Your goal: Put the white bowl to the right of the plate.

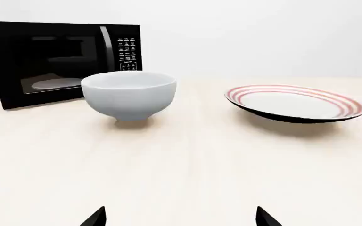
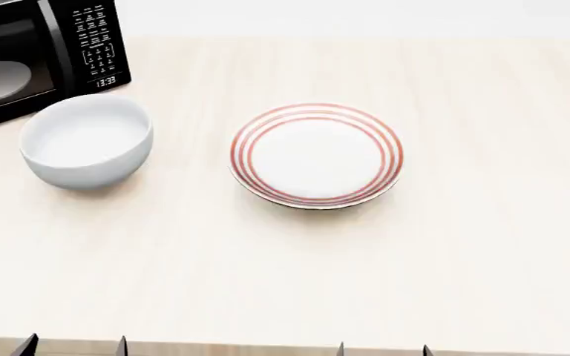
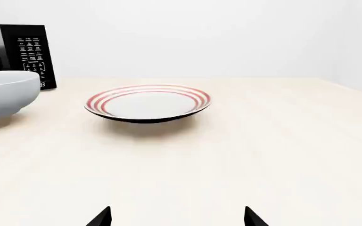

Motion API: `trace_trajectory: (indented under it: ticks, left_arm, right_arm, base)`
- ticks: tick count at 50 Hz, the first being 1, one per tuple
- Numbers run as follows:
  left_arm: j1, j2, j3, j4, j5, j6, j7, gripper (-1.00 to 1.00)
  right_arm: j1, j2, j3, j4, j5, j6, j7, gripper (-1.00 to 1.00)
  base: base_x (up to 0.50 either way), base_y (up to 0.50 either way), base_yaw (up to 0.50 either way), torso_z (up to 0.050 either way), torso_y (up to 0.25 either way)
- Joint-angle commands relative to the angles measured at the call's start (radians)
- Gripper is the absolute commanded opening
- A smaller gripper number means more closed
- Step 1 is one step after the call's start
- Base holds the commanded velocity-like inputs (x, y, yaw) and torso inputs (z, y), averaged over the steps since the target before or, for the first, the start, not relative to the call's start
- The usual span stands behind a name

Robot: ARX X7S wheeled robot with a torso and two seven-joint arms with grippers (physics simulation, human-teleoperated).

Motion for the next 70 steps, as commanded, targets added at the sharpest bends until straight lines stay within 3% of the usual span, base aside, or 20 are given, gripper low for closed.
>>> trace_trajectory:
  ticks: [1, 5, 9, 13, 16, 18, 22, 24, 27, 28, 30, 32, 36, 38, 39, 48, 59, 65, 69, 70]
  left_arm:
    - [0.0, -0.01, 0.011, 0.0, -0.01, 0.0, -0.011, 1.0]
    - [0.01, -0.029, 0.025, 0.114, -0.029, -0.133, -0.022, 1.0]
    - [-0.035, -0.058, 0.007, 0.375, -0.112, -0.48, -0.007, 1.0]
    - [-0.182, -0.091, -0.041, 0.675, -0.199, -0.843, -0.042, 1.0]
    - [-0.309, -0.096, -0.104, 0.819, -0.302, -1.123, -0.027, 1.0]
    - [-0.424, -0.087, -0.174, 0.903, -0.37, -1.331, -0.023, 1.0]
    - [-0.622, -0.118, -0.223, 0.979, -0.425, -1.569, -0.053, 1.0]
    - [-0.665, -0.186, -0.27, 0.949, -0.683, -1.57, -0.236, 1.0]
    - [-0.757, -0.294, -0.342, 0.865, -1.133, -1.569, -0.61, 1.0]
    - [-0.782, -0.315, -0.35, 0.849, -1.249, -1.567, -0.676, 1.0]
    - [-0.803, -0.337, -0.351, 0.828, -1.33, -1.561, -0.746, 1.0]
    - [-0.811, -0.352, -0.348, 0.818, -1.374, -1.553, -0.786, 1.0]
    - [-0.809, -0.369, -0.332, 0.808, -1.388, -1.528, -0.801, 1.0]
    - [-0.813, -0.374, -0.329, 0.802, -1.4, -1.521, -0.813, 1.0]
    - [-0.815, -0.375, -0.33, 0.8, -1.414, -1.519, -0.824, 1.0]
    - [-0.811, -0.397, -0.322, 0.796, -1.452, -1.488, -0.847, 1.0]
    - [-0.836, -0.422, -0.305, 0.783, -1.508, -1.467, -0.899, 1.0]
    - [-1.032, -0.476, -0.217, 0.689, -1.667, -1.465, -1.077, 1.0]
    - [-1.062, -0.481, -0.187, 0.673, -1.677, -1.459, -1.094, 1.0]
    - [-1.108, -0.498, -0.181, 0.643, -1.71, -1.446, -1.122, 1.0]
  right_arm:
    - [0.0, 0.009, -0.013, 0.0, 0.009, 0.0, 0.013, 1.0]
    - [0.035, 0.031, -0.064, -0.059, -0.052, 0.278, 0.037, 1.0]
    - [0.066, 0.063, -0.103, -0.251, -0.104, 0.452, 0.037, 1.0]
    - [0.195, 0.073, -0.036, -0.628, 0.011, 0.9, -0.106, 1.0]
    - [0.319, 0.134, -0.11, -0.757, -0.065, 1.071, -0.072, 1.0]
    - [0.426, 0.108, -0.056, -0.831, -0.007, 1.263, -0.137, 1.0]
    - [0.625, 0.114, -0.043, -0.878, -0.018, 1.424, -0.121, 1.0]
    - [0.699, 0.113, -0.031, -0.905, -0.017, 1.478, -0.123, 1.0]
    - [0.79, 0.117, -0.03, -0.92, -0.021, 1.57, -0.124, 1.0]
    - [0.781, 0.095, 0.02, -0.896, 0.022, 1.571, -0.172, 1.0]
    - [0.797, 0.096, 0.037, -0.916, 0.041, 1.571, -0.144, 1.0]
    - [0.809, 0.109, 0.079, -0.893, 0.144, 1.571, -0.074, 1.0]
    - [0.868, 0.253, 0.243, -0.816, 0.744, 1.57, 0.486, 1.0]
    - [0.885, 0.276, 0.259, -0.799, 1.044, 1.567, 0.594, 1.0]
    - [0.887, 0.283, 0.261, -0.796, 1.076, 1.564, 0.615, 1.0]
    - [0.889, 0.322, 0.223, -0.809, 1.12, 1.516, 0.648, 1.0]
    - [0.944, 0.305, 0.323, -0.78, 1.289, 1.526, 0.724, 1.0]
    - [1.159, 0.324, 0.247, -0.658, 1.332, 1.549, 0.858, 1.0]
    - [1.196, 0.322, 0.209, -0.624, 1.33, 1.531, 0.878, 1.0]
    - [1.244, 0.32, 0.132, -0.549, 1.249, 1.519, 0.871, 1.0]
  base:
    - [0.0, 0.0, 0.0, 0.0, 0.0]
    - [0.0, 0.0, 0.0, 0.0, 0.0]
    - [0.0, 0.0, 0.0, 0.0, 0.0]
    - [0.0, 0.0, 0.0, 0.0, 0.0]
    - [0.0, 0.0, 0.0, 0.0, 0.0]
    - [0.0, 0.0, 0.0, 0.0, 0.0]
    - [0.0, 0.0, 0.0, 0.0, 0.0]
    - [0.0, 0.0, 0.0, 0.0, 0.0]
    - [0.0, 0.0, 0.0, 0.0, 0.0]
    - [0.0, 0.0, 0.0, 0.0, 0.0]
    - [0.0, 0.25, 0.0, 0.0, 0.0]
    - [0.0, 0.5, 0.0, 0.0, 0.0]
    - [0.0, 0.5, 0.0, 0.0, 0.0]
    - [0.0, 0.5, 0.0, 0.0, 0.0]
    - [0.0, 0.5, 0.0, 0.0, 0.0]
    - [0.0, 0.44, 0.0, 0.0, 0.0]
    - [0.18, 0.0, 0.0, 0.0, 0.0]
    - [0.5, 0.0, 0.0, 0.0, 0.0]
    - [0.5, 0.0, 0.0, 0.0, 0.0]
    - [0.0, 0.0, 0.0, 0.0, 0.0]
